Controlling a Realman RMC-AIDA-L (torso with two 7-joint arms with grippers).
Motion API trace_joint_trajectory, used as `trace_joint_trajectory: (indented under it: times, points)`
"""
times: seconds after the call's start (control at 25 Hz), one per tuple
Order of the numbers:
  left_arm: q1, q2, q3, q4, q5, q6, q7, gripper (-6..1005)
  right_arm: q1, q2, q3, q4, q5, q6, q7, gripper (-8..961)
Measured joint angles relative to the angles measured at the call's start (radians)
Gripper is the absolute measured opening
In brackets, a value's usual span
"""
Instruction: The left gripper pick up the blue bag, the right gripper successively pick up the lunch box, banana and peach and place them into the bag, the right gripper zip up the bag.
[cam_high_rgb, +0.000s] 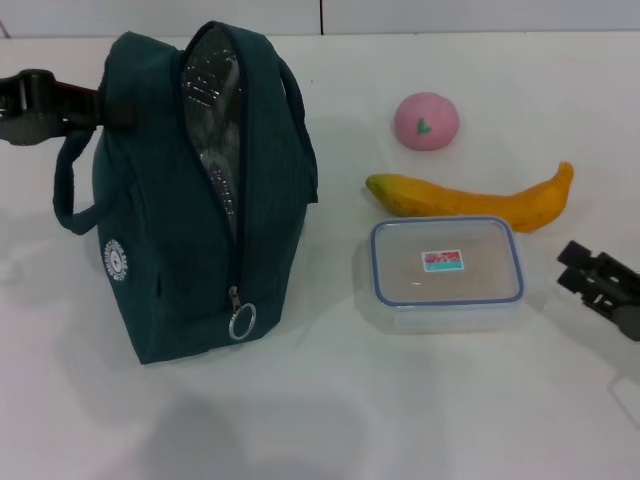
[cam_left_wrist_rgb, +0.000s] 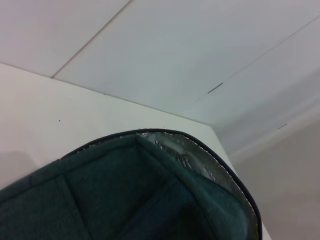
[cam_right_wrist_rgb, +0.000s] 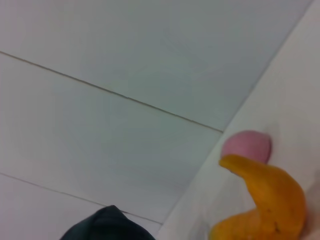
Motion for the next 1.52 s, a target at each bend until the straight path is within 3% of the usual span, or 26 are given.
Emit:
trace_joint_trajectory:
  times: [0.32, 1.52]
  points:
    - [-0.011, 0.001, 0.000, 0.001, -0.002, 0.000, 0.005, 41, 0.036, 0.017, -0.032, 0.001, -0.013, 0.066, 0.034, 707]
    - [-0.015, -0.001, 0.000, 0.000, -0.002, -0.003, 0.030, 42, 0.121, 0.020, -0.046, 0.002, -0.012, 0.075, 0.077, 693]
